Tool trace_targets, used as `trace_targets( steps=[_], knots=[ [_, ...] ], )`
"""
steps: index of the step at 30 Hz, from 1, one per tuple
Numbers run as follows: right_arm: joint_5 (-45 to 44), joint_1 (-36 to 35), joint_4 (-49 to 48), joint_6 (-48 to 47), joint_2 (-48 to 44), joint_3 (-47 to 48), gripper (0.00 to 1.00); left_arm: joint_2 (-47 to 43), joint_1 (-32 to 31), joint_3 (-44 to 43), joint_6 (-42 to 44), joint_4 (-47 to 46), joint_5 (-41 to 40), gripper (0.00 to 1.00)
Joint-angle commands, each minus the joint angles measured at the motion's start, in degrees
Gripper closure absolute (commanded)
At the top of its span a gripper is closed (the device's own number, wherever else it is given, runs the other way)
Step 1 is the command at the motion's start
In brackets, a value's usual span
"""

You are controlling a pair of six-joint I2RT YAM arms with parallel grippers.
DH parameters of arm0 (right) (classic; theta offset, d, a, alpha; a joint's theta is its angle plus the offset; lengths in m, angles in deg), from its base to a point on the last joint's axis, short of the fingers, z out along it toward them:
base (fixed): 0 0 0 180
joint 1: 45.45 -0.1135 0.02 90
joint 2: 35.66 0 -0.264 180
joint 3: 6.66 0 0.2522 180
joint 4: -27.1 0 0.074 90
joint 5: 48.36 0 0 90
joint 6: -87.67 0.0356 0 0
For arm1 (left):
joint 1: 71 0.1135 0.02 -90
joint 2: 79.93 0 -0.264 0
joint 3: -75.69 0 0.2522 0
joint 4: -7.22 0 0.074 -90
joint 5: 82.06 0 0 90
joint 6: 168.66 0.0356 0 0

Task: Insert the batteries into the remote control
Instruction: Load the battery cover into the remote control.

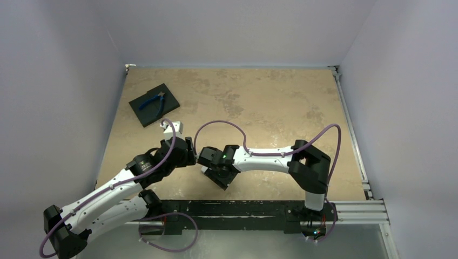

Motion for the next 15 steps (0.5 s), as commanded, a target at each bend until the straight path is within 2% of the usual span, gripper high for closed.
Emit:
trace_targets(
  steps=[1,8,15],
  knots=[
    [1.1,-1.3,-7.4,-0.7,0.8,3.8,0.72,-0.2,-0.6,-0.5,-0.2,-5.1,5.2,0.39],
    [-0.1,-1.3,-7.8,0.0,0.6,3.8,0.69,-0.2,-0.7,-0.4,-0.4,-5.1,5.4,0.39],
    [-0.5,-1.3,-7.8,0.0,0.3,3.7,0.59,-0.1,-0.6,-0.4,-0.3,-5.2,5.4,0.39]
  ],
)
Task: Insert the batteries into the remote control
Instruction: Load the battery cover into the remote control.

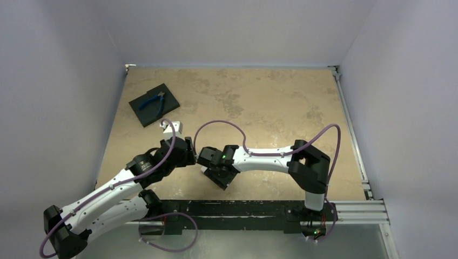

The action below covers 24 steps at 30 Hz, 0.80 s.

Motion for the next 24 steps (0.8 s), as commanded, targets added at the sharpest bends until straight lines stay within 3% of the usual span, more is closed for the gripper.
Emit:
trace_targets(
  steps=[1,14,24],
  knots=[
    [-0.3,-1.2,-7.7,-0.6,-0.1,3.4,0.57,-0.1,-0.8,-0.4,-0.3,-5.4,5.7,0.39],
    [-1.0,-1.2,-8.1,-0.3,-0.7,2.8,0.35,0.1,-0.9,-0.5,-0.3,-5.3,5.7,0.39],
    [-1.6,-1.2,-8.6,0.2,-3.2,2.2,0.28,0.9,-0.9,-0.6,-0.5,-5.1,5.6,0.39]
  ],
)
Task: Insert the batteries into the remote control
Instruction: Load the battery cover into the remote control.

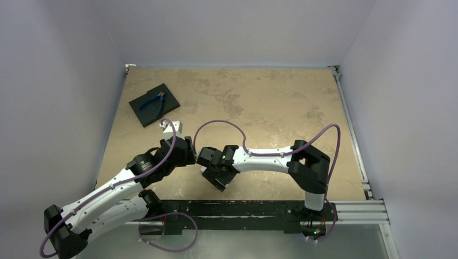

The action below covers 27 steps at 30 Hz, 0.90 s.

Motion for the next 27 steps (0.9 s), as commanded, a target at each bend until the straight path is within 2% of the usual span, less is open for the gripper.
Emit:
trace_targets(
  steps=[1,13,27],
  knots=[
    [-1.0,-1.0,-7.9,-0.4,-3.8,1.9,0.28,0.8,-0.9,-0.6,-0.6,-5.0,6.2,0.39],
    [-5.8,-0.4,-10.3,3.5,-13.2,-5.2,0.26,3.6,-0.9,-0.4,-1.4,-5.6,7.0,0.39],
    [-9.0,1.8,-18.0,12.3,-26.6,-16.9,0.32,7.6,-0.9,2.2,-2.4,-10.4,12.6,0.39]
  ],
)
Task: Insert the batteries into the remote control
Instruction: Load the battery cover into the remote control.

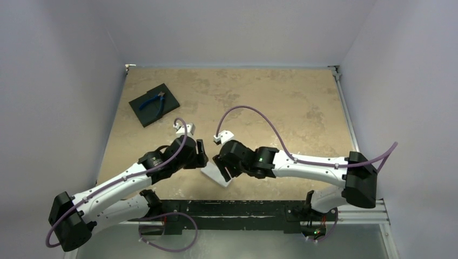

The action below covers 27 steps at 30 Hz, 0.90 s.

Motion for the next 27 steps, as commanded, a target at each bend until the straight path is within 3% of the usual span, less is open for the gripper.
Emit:
trace_targets(
  steps=[1,14,27],
  knots=[
    [-1.7,0.6,-5.5,4.6,-3.6,-3.9,0.32,0.9,-0.1,1.2,-0.8,-3.8,3.3,0.39],
    [1.4,1.9,-14.5,10.5,-13.5,-15.6,0.33,5.7,-0.1,5.2,0.7,-10.9,5.1,0.39],
    [6.0,1.9,-20.0,13.1,-14.4,-19.9,0.34,12.8,-0.1,8.5,3.6,-20.4,5.7,0.38]
  ],
)
